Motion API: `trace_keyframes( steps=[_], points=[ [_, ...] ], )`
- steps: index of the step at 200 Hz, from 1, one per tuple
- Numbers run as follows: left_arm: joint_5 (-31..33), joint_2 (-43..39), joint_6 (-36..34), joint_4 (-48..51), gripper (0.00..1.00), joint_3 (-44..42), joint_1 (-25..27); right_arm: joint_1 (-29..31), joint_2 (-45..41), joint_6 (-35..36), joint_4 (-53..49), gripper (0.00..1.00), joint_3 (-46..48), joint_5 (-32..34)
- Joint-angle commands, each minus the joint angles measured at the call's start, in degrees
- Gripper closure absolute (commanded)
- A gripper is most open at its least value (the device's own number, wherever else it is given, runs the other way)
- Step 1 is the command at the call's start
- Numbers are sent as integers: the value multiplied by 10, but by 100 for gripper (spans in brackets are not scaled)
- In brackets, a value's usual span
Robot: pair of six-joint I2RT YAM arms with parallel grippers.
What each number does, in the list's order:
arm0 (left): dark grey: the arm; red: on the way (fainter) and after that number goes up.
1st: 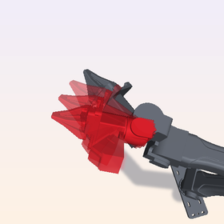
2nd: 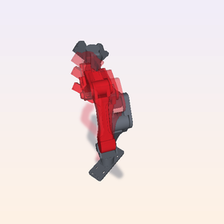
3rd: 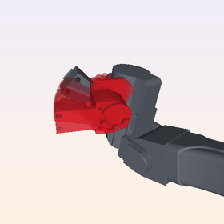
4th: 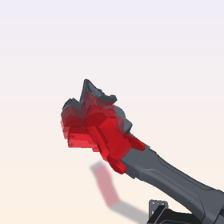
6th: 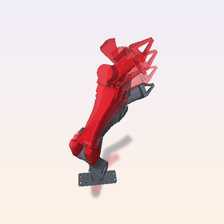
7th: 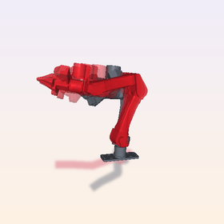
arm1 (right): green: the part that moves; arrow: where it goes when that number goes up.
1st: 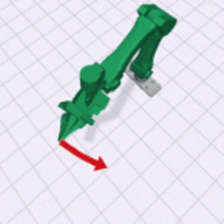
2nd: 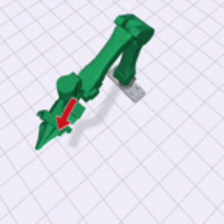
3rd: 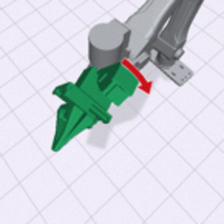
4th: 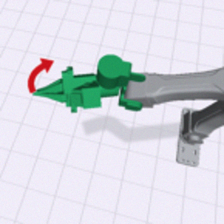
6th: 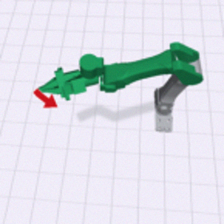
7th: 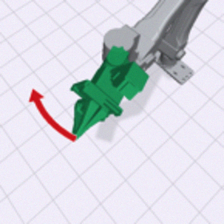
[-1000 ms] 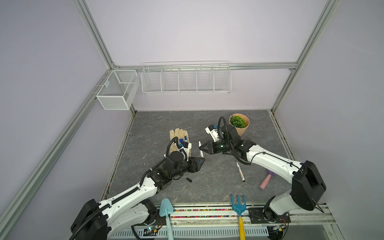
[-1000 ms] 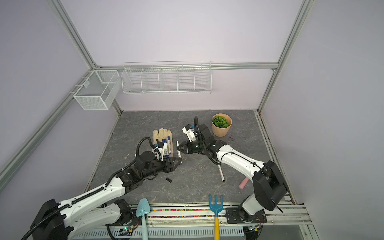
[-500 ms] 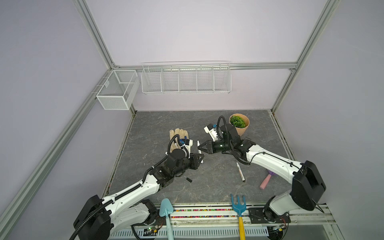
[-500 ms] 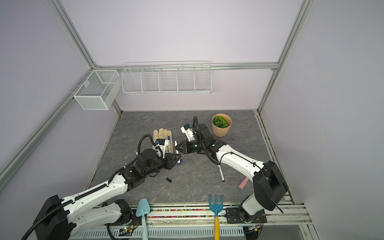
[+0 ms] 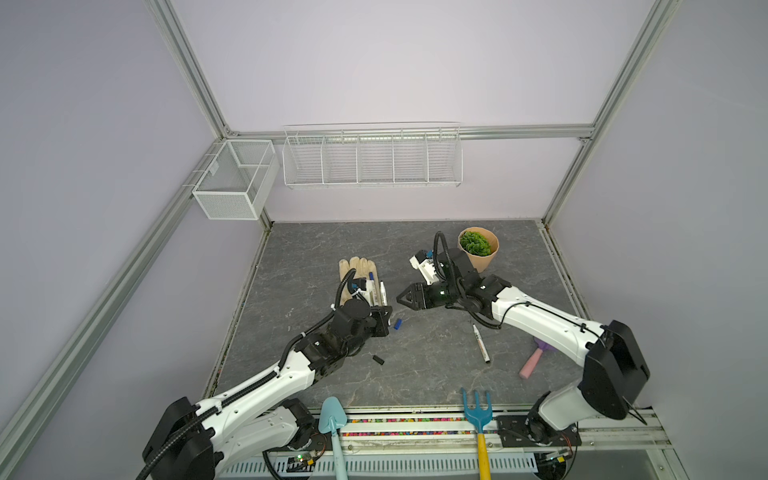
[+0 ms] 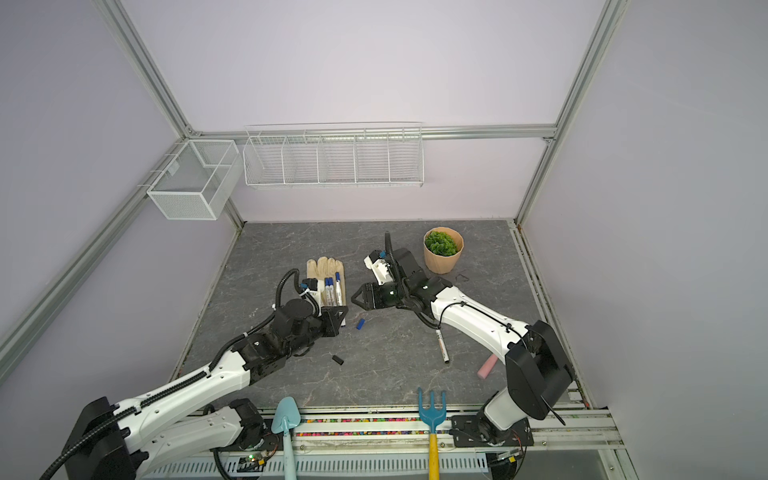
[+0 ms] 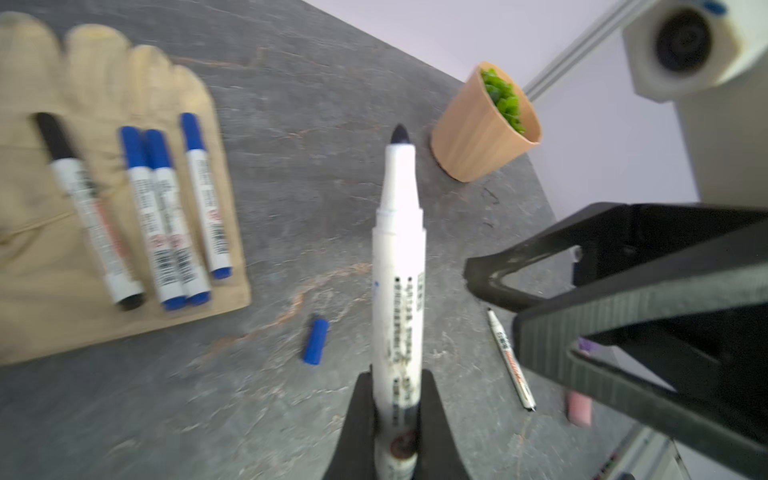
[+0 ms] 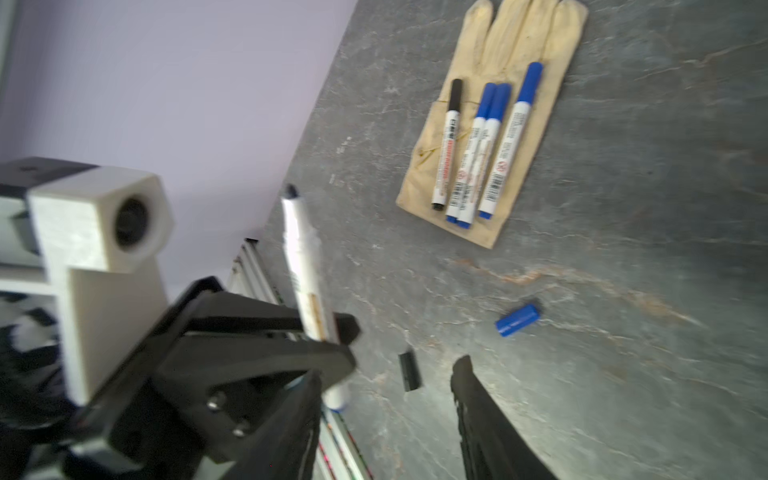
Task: Insert the pens into the pen caps
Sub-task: 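Hand the white marker from the right gripper to the left gripper, then move the right gripper to the loose blue cap and close on it, then grip the blue cap with the right gripper and lift it off the table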
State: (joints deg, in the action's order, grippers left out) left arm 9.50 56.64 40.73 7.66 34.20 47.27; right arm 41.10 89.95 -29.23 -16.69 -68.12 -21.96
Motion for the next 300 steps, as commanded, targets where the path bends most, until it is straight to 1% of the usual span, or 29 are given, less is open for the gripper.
trace_keyframes(
  steps=[1,19,46,88,110,112,146,190,214,240,267,300],
  points=[
    [108,-40,49,129,100,-3,-3,4,60,46,-130,43,-35,65],
    [112,-78,75,152,100,-27,-3,10,121,49,-171,43,-74,62],
    [118,-123,93,171,100,-50,-3,30,202,48,-216,43,-138,66],
    [122,-131,84,200,100,-43,-3,52,288,35,-271,45,-215,85],
    [120,-131,74,207,100,-38,-3,54,310,27,-290,47,-233,97],
    [120,-143,74,207,100,-38,-2,55,311,26,-291,47,-233,98],
    [117,-153,74,205,100,-45,-2,56,331,19,-283,49,-245,104],
    [105,-152,74,196,100,-54,-3,69,377,34,-309,51,-307,120],
    [106,-151,73,198,100,-54,-3,81,403,49,-342,55,-342,152],
    [106,-152,72,198,100,-55,-3,95,425,71,-377,63,-368,198],
    [105,-152,72,192,100,-55,-3,104,435,89,-378,68,-372,246],
    [106,-148,74,188,100,-54,-3,104,439,98,-378,70,-372,270]
  ],
)
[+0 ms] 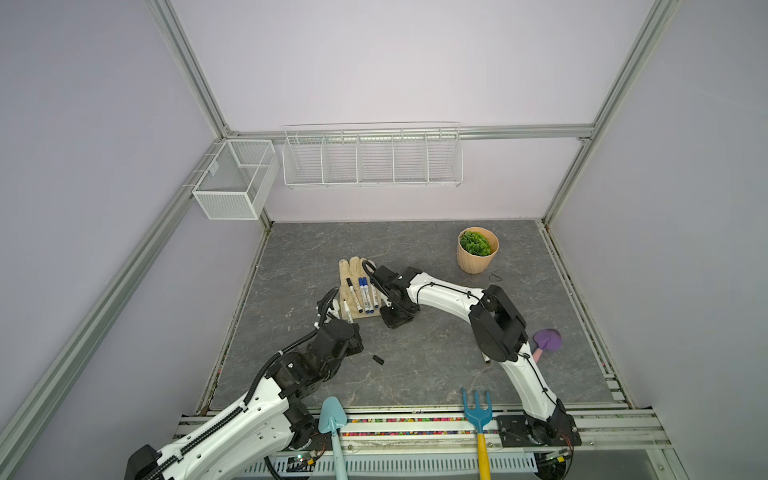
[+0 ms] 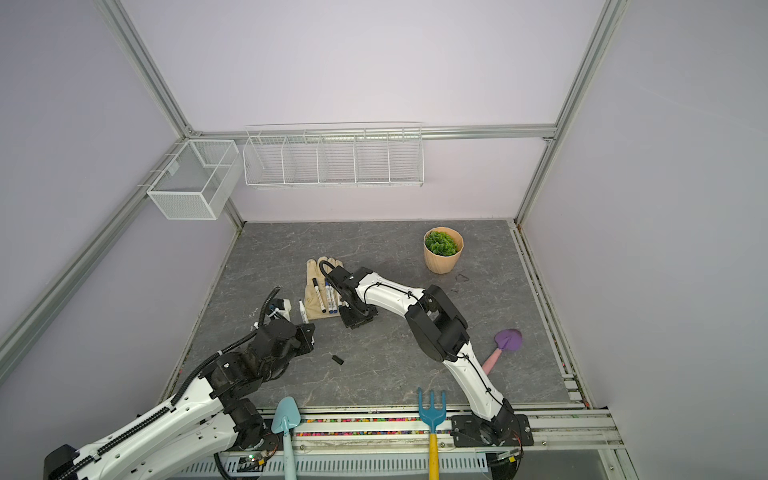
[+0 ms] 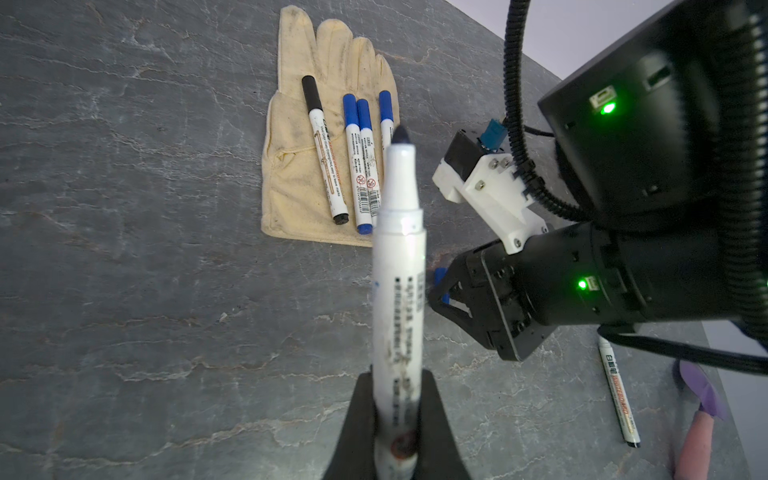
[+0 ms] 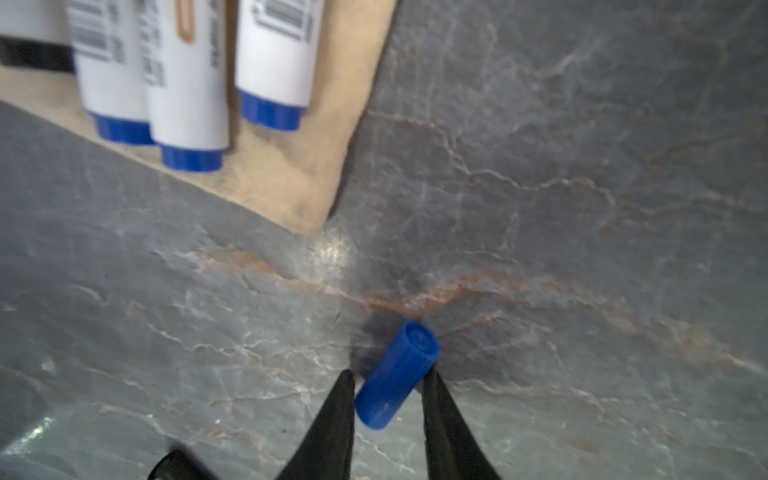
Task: Insert the pens into the pen caps
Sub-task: 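Grip the blue cap with the right gripper and lift it off the table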
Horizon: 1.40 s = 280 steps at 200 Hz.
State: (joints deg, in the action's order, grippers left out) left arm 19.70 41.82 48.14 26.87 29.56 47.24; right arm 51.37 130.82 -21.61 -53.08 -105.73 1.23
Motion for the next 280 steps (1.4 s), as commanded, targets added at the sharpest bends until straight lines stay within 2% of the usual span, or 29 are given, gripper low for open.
trace_keyframes(
  steps=[1,66,106,184,203,226,250,280],
  points=[
    [4,1,0,-4,100,-8,-3,2,29,22,-14,70,4,39],
    [-6,11,-9,-12,100,1,-2,2,53,30,-12,69,-31,27],
    [-13,11,-16,-13,100,7,-3,2,65,36,-14,72,-46,32],
    [-22,28,-24,-21,100,10,-3,-4,82,37,-13,71,-82,45],
    [-23,29,-26,-19,100,11,-3,-3,87,36,-14,73,-88,43],
    [-29,28,-35,-21,100,13,-2,-4,86,37,-14,84,-87,47],
    [-46,26,-57,-30,100,13,-2,-14,42,32,25,90,-45,20],
    [-93,19,-100,-58,100,6,-2,-43,-114,14,178,92,82,-61]
  ],
)
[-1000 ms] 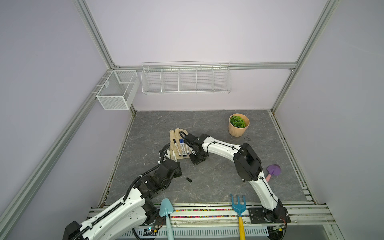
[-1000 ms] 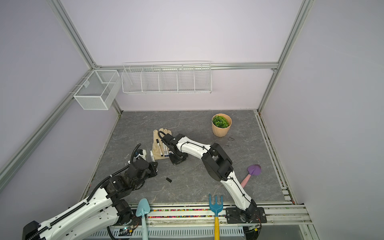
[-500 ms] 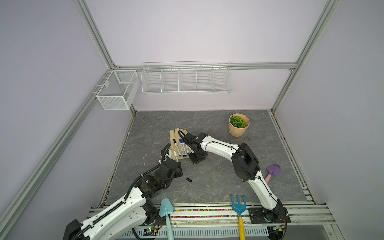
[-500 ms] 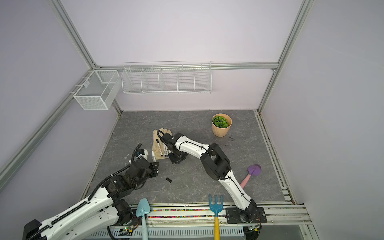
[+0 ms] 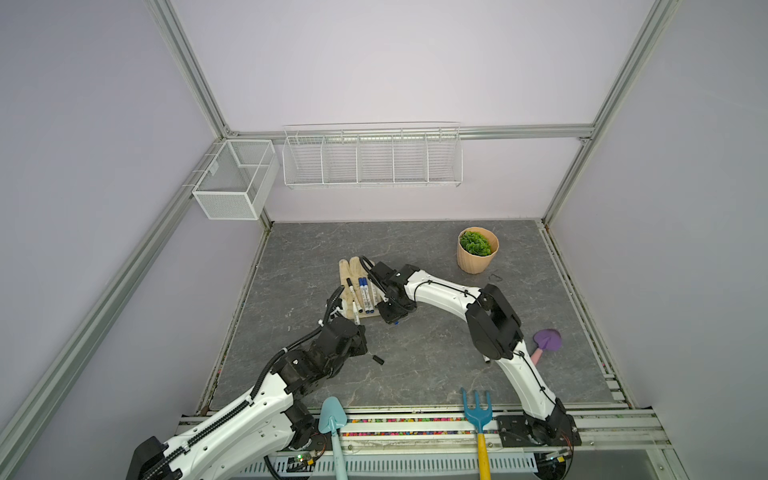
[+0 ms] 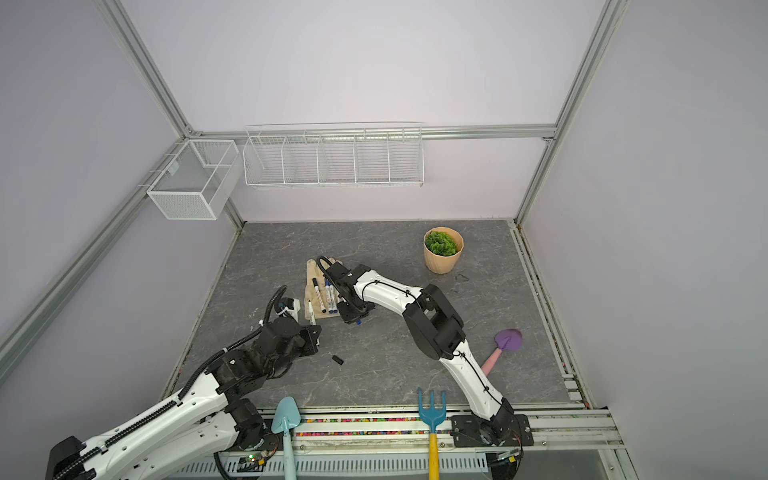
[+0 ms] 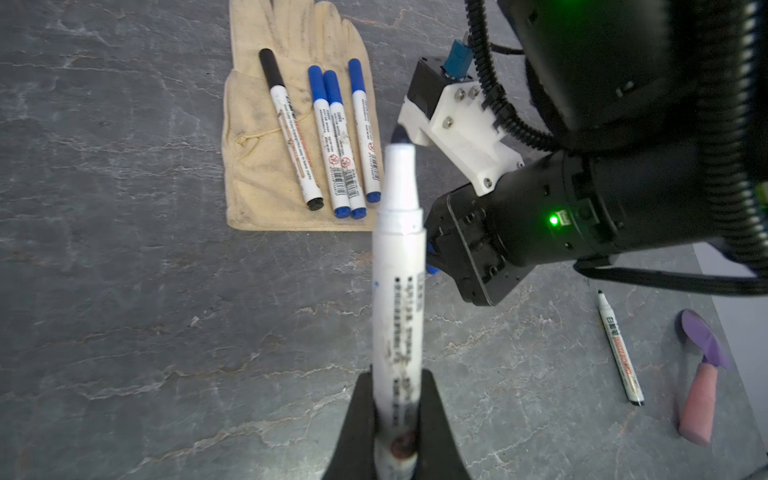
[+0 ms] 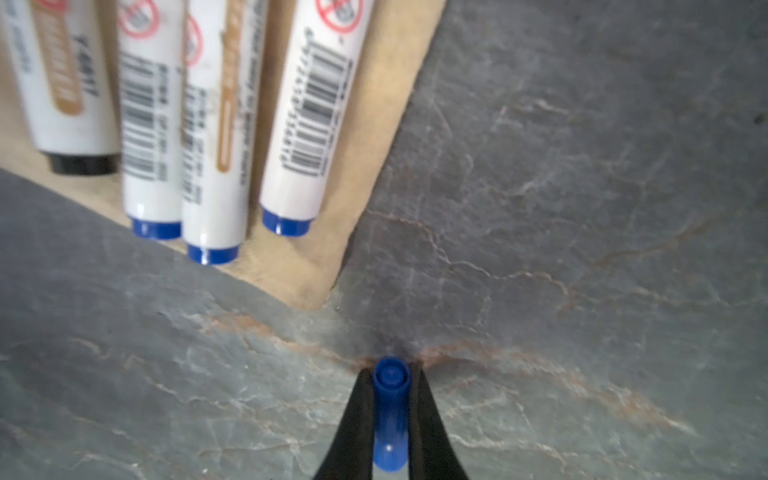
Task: Insert the pens into the pen caps
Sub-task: 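Bring the blue cap over the marker tip held upright by the left gripper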
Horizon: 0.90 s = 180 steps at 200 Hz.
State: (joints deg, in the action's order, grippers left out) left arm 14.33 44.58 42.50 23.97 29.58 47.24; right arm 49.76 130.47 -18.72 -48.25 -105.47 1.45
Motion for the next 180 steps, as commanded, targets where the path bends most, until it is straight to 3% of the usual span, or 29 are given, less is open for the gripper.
trace_keyframes(
  steps=[1,51,90,180],
  points=[
    [-41,-9,-45,-30,100,6,-2,-28,-115,-15,135,92,85,-66],
    [-141,-11,-76,-124,100,-25,0,-60,-325,-106,368,91,261,-242],
    [-179,-10,-75,-168,100,-29,5,-63,-382,-199,524,91,333,-291],
    [-167,-11,-68,-182,100,-28,12,-50,-362,-173,477,90,310,-311]
  ],
)
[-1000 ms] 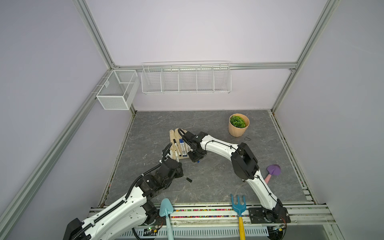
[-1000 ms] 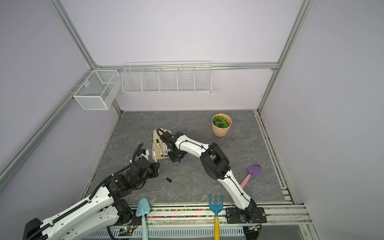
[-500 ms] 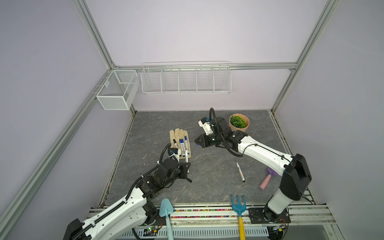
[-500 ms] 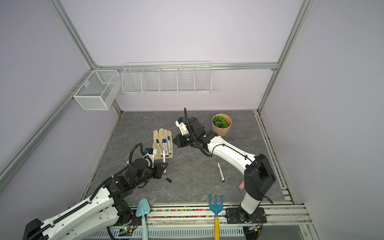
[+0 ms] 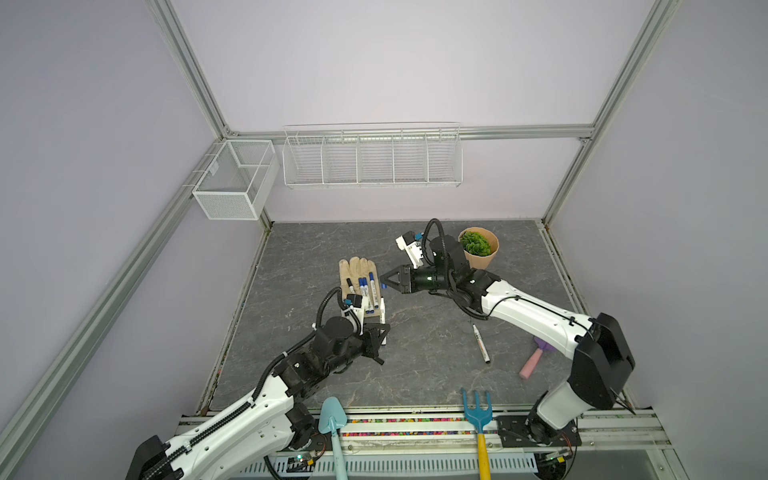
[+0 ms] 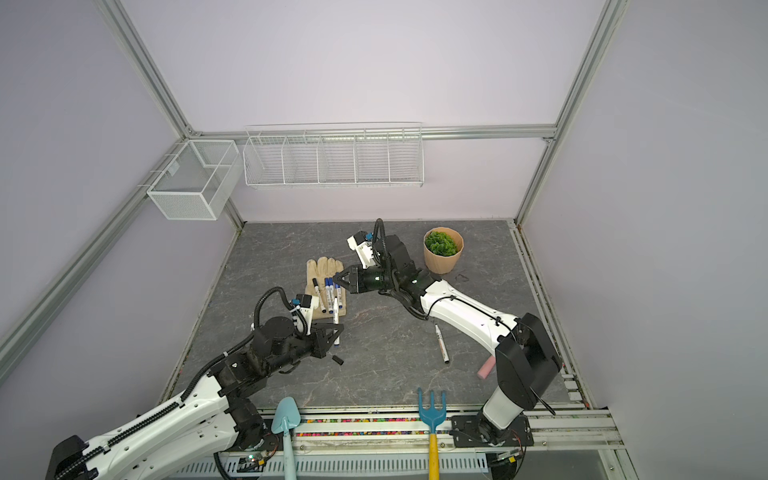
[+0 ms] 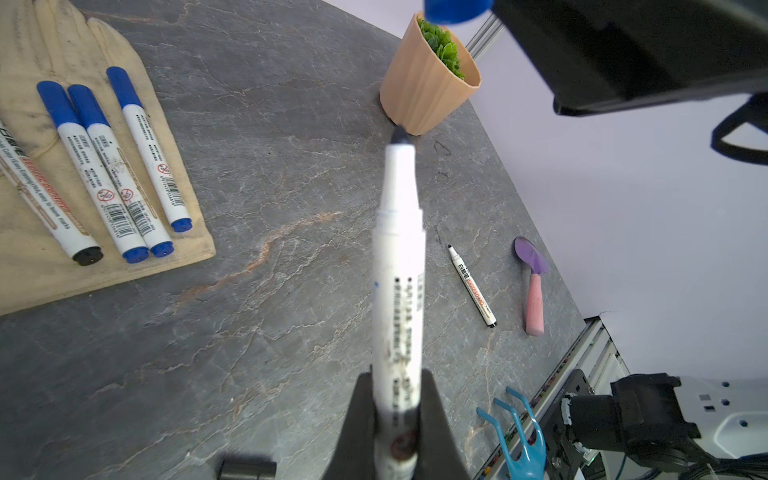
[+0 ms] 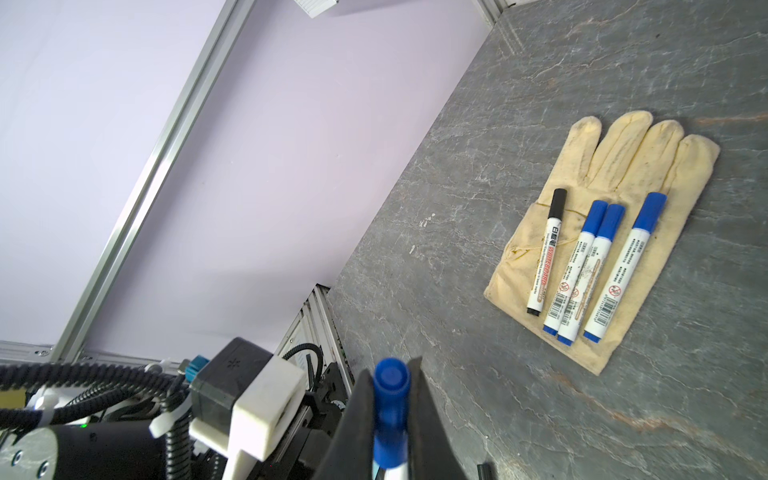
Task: Insert the pens into the pen caps
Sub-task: 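Bring the blue cap over the marker tip held upright by the left gripper, then press the blue cap down onto the marker tip with the right gripper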
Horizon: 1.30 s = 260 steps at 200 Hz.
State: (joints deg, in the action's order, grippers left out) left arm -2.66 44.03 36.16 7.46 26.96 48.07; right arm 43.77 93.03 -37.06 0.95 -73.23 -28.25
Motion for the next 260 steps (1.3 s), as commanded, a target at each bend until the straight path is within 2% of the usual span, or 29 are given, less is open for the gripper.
trace_keyframes(
  steps=[1,46,155,213,260],
  points=[
    [3,-6,-5,-17,100,-2,4,10,13,11,-17,90,-12,-14],
    [7,-5,-5,-19,100,0,4,20,13,49,-63,91,-21,2],
    [5,-5,0,-27,100,-5,5,26,10,76,-88,91,-30,34],
    [21,-5,17,-44,100,-14,4,26,7,60,-74,91,-26,-24],
    [50,-31,51,-95,100,-20,5,8,-20,51,-83,91,2,-156]
  ],
)
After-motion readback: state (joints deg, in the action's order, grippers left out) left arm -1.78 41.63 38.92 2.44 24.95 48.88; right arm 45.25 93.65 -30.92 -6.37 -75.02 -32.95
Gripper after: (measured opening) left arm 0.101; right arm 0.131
